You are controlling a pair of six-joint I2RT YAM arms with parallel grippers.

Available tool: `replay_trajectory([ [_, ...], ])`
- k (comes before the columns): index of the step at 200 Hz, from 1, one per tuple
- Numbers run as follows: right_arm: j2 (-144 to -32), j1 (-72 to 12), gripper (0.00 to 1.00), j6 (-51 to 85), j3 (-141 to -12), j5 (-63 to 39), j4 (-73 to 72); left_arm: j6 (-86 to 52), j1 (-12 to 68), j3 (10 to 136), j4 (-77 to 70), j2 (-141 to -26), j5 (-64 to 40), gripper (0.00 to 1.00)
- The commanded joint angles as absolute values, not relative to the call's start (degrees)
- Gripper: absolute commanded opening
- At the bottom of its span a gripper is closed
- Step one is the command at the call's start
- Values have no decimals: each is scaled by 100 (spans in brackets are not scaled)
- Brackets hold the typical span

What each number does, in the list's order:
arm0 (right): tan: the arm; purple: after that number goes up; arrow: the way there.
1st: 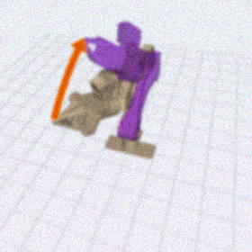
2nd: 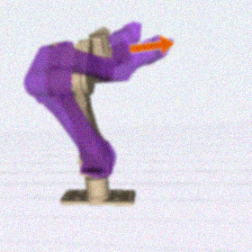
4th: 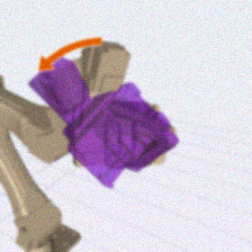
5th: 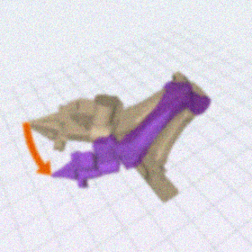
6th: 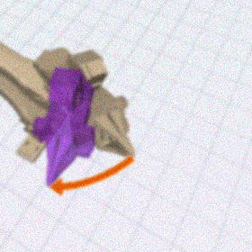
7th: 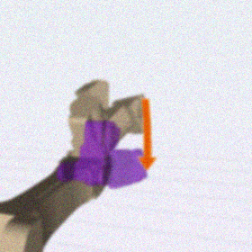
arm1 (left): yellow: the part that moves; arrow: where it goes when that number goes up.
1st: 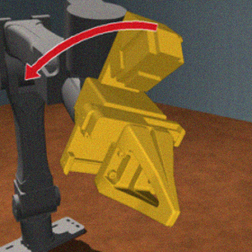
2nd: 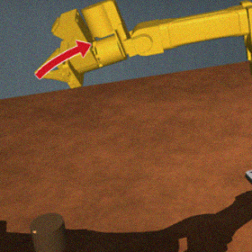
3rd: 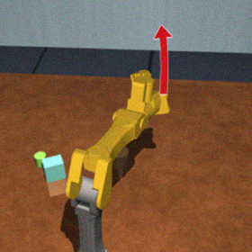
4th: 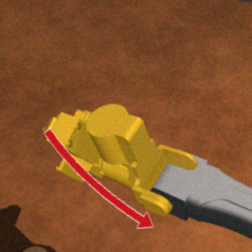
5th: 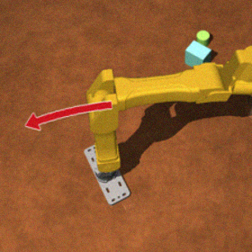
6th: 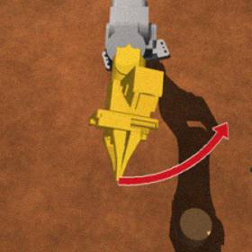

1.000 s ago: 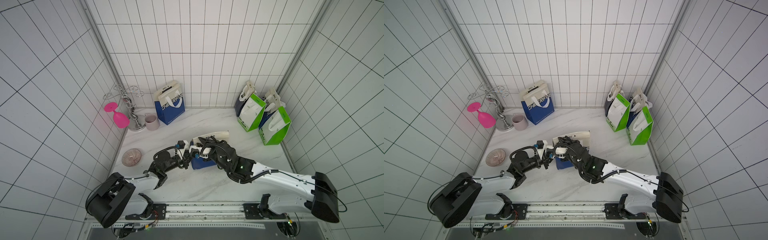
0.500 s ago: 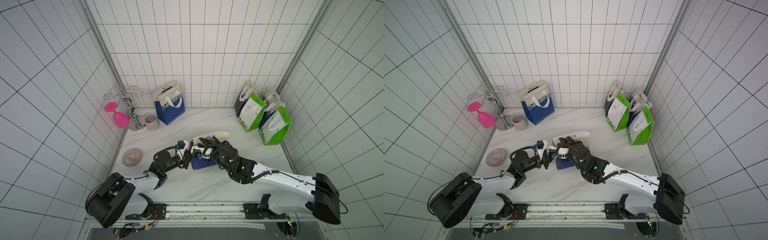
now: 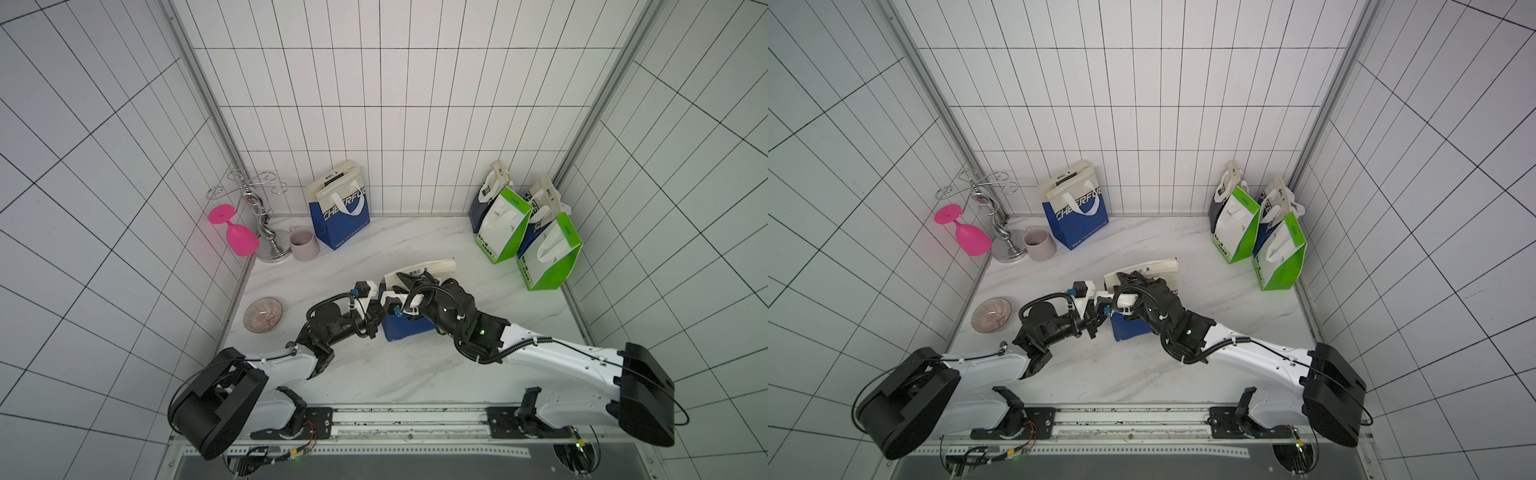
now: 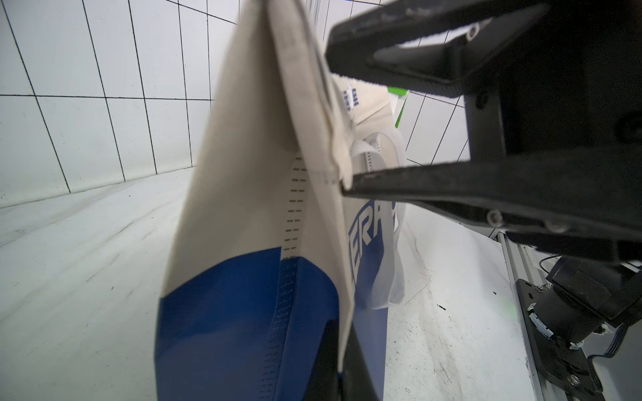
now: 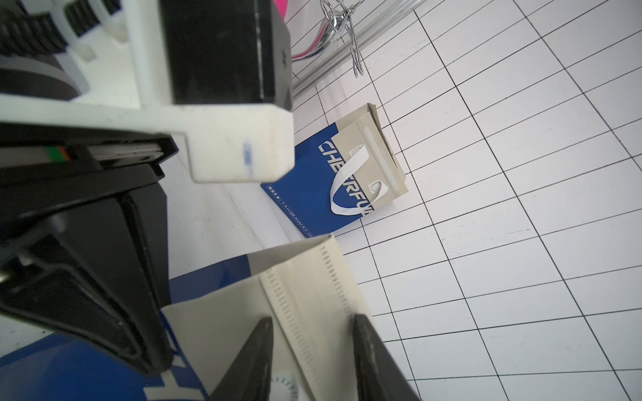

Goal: Open the takeout bag
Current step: Open the takeout bag at the center of the board.

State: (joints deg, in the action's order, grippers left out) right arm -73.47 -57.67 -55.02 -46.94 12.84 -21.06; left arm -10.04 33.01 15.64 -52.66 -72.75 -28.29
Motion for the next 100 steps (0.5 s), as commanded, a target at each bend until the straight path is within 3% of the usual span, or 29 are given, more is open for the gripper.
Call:
replay_trajectory([
  [1,-7504,-5711,45,-5762,-4383,1202,-2298,-919,3361,1726,-5493,-7125,-2882,0],
  [100,-8137,-5711,43,-6271,-4836,1992,-3202,-838,3428,1750,-5424,-7118,-2876,0],
])
